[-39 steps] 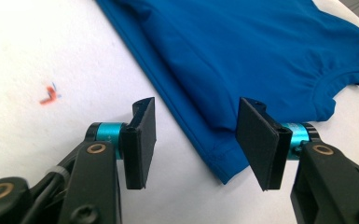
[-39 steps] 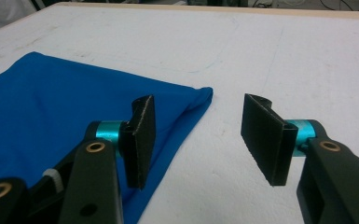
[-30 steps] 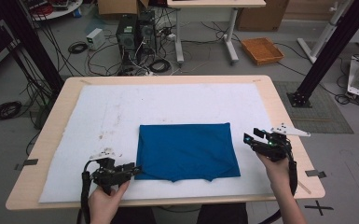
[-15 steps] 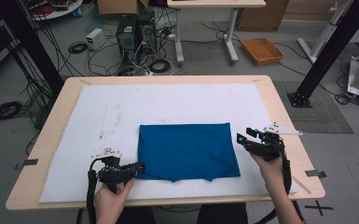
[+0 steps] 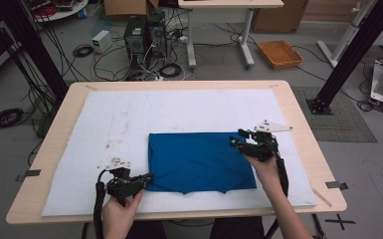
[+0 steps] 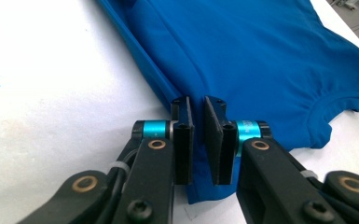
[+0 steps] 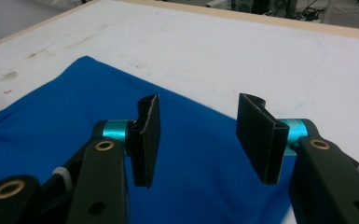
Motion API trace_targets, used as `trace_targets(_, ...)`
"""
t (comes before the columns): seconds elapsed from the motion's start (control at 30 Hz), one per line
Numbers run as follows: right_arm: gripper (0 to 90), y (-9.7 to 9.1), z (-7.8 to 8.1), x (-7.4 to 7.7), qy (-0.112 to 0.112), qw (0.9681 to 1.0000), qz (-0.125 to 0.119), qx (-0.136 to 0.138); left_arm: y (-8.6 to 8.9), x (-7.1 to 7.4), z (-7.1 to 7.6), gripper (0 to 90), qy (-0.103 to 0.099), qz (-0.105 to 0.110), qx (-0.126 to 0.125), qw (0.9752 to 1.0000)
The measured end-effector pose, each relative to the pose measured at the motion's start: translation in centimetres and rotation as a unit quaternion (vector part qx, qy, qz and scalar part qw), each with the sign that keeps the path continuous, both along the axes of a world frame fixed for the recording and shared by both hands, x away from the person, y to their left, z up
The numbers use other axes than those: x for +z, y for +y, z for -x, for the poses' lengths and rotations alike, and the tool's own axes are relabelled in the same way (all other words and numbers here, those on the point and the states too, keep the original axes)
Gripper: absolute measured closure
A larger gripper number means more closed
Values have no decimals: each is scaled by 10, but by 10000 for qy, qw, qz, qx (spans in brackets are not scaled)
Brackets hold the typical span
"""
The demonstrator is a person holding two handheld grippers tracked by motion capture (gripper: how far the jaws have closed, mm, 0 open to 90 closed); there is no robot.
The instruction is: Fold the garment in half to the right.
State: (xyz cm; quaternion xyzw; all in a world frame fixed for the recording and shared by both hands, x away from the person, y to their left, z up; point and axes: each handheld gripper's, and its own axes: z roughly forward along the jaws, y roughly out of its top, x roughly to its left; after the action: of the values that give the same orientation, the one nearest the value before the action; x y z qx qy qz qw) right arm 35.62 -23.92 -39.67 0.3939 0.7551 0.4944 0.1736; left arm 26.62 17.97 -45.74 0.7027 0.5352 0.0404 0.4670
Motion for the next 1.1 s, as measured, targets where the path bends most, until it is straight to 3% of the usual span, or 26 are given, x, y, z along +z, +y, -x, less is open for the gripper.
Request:
trace_targets(0.3, 514, 65, -31, 10, 202, 9990, -172, 366, 1, 0, 1, 826, -12, 2, -2, 10000)
trace_targets(0.53, 526, 125, -50, 8, 331, 9975, 53, 630, 3, 0, 1, 826, -30, 24, -49, 10000)
trace_targets(0.83, 583, 183, -70, -3, 548, 9940, 294, 901, 4, -1, 1, 826, -36, 41, -49, 10000)
trace_targets(1.1, 655, 231, -86, -22, 839, 9873, 664, 1171, 5, -1, 0, 826, -5, 109, -47, 9999)
